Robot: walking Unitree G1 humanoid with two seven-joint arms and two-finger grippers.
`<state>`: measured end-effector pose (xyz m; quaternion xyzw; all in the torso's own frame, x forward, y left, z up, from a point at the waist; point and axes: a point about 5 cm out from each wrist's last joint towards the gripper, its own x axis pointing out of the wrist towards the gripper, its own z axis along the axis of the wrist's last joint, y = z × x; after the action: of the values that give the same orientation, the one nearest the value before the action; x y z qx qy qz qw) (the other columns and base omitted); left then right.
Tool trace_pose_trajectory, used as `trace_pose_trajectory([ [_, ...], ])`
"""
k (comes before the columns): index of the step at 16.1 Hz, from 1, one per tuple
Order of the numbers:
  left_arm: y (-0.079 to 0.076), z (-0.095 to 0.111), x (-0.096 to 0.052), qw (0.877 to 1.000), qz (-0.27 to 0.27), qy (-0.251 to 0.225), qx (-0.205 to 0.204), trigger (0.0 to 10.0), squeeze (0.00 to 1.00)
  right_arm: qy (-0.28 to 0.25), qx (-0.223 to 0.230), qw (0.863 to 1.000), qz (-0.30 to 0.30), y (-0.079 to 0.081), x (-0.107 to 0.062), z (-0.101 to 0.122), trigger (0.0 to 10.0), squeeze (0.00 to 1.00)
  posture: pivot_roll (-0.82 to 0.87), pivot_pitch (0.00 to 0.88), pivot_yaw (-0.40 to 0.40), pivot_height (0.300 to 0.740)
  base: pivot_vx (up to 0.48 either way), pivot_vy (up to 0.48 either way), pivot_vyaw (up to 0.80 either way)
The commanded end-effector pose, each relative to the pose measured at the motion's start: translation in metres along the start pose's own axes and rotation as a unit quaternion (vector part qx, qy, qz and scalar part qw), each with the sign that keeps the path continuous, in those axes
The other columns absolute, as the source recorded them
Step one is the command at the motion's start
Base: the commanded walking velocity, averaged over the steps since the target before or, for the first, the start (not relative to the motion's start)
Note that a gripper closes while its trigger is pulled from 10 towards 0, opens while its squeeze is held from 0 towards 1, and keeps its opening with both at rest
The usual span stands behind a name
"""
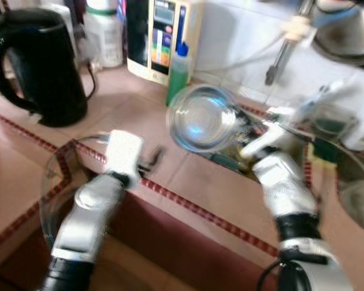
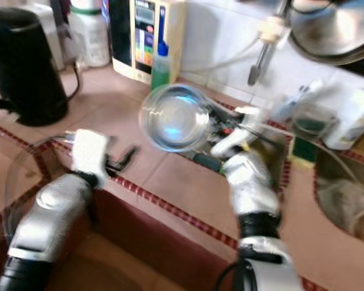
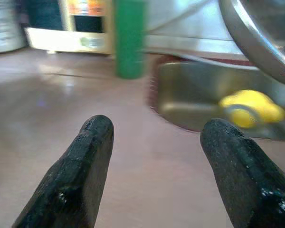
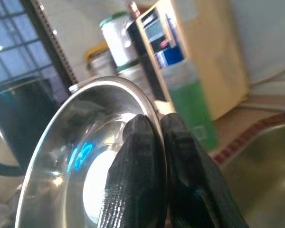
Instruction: Kitchen organization
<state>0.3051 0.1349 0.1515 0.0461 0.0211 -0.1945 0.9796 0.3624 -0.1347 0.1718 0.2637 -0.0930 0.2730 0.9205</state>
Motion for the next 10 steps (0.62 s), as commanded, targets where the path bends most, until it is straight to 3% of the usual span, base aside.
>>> trace_pose_trajectory([
  [1, -0.012, 0.004, 0.004, 1.000, -0.024, -0.007, -0.001, 10.0, 0.00, -0.024, -0.020, 0.999, -0.012, -0.009, -0.004, 0.018, 10.0, 0.00, 0.07, 0.000, -0.126, 0.740, 0.409, 0.000, 0.00],
  [6, -0.018, 0.007, 0.004, 0.999, -0.040, -0.018, -0.007, 10.0, 0.00, -0.011, -0.012, 0.999, -0.040, -0.017, -0.005, 0.016, 10.0, 0.00, 0.06, 0.000, -0.124, 0.740, 0.062, 0.000, 0.00],
  [10, -0.019, 0.007, 0.003, 0.999, -0.046, -0.017, 0.003, 10.0, 0.00, -0.010, -0.004, 0.999, -0.049, -0.019, -0.005, 0.017, 10.0, 0.00, 0.06, 0.000, -0.118, 0.740, 0.000, 0.000, -0.74],
])
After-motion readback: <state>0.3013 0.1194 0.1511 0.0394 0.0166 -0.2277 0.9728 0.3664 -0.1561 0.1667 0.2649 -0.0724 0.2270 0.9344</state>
